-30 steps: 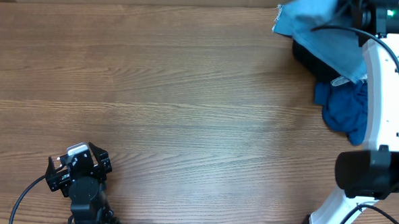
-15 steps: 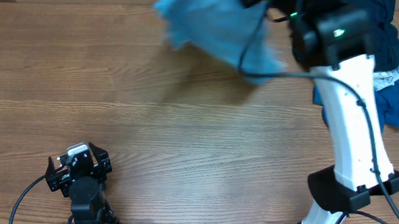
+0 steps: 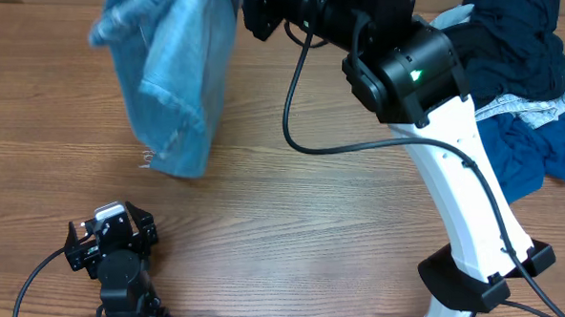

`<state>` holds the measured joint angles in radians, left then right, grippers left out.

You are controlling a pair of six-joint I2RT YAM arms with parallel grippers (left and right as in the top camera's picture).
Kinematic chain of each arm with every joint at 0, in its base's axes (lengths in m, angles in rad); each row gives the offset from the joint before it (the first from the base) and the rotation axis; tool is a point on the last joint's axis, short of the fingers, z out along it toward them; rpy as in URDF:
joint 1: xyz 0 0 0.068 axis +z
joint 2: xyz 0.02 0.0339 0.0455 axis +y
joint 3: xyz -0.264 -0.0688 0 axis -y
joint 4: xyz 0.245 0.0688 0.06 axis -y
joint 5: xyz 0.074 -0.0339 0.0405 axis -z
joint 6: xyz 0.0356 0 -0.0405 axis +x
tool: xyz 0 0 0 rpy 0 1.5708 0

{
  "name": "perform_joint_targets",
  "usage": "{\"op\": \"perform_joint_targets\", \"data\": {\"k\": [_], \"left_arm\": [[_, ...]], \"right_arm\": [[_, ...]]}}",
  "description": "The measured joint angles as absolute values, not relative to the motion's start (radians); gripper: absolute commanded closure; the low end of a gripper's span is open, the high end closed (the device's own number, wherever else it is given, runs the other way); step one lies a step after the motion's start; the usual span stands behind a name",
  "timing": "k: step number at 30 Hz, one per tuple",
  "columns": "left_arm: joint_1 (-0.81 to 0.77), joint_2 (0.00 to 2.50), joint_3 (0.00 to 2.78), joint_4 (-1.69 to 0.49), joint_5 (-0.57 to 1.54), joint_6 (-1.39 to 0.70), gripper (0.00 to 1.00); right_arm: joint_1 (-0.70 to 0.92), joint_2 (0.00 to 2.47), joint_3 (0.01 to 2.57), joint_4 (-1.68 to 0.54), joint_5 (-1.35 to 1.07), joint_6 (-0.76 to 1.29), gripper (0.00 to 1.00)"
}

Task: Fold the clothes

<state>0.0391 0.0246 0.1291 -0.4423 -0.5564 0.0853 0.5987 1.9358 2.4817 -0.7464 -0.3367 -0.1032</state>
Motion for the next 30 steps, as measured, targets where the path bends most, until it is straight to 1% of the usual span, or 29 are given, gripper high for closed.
{"op": "perform_joint_targets", "data": {"k": [3, 9, 13, 16, 18, 23, 30], "left_arm": [[0.039, 0.025, 0.129, -0.442, -0.556, 0.085, 0.00], [0.039, 0.025, 0.129, -0.442, -0.556, 0.085, 0.00], [0.039, 0.025, 0.129, -0.442, -0.556, 0.085, 0.00], [0.039, 0.025, 0.129, -0.442, -0.556, 0.085, 0.00], [0.039, 0.025, 0.129, -0.442, -0.556, 0.085, 0.00], [0.039, 0.025, 0.129, -0.442, -0.556, 0.085, 0.00], [0.039, 0.025, 0.129, -0.442, -0.557, 0.085, 0.00]], "right_arm": [[0.531, 1.942, 2.482, -0.839, -0.278, -0.054, 0.00], [0.305, 1.942, 2.488, -1.018, -0.042, 0.041, 0.00], [0.265, 1.942, 2.494, -1.147, 0.049, 0.059, 0.00], [0.255, 1.942, 2.494, -1.250, 0.051, 0.050, 0.00], [0.248, 1.942, 2.492, -1.332, 0.004, 0.028, 0.00], [0.266, 1.942, 2.422, -1.374, -0.163, -0.043, 0.00], [0.442, 1.951, 2.217, -1.341, -0.232, -0.132, 0.00]]}}
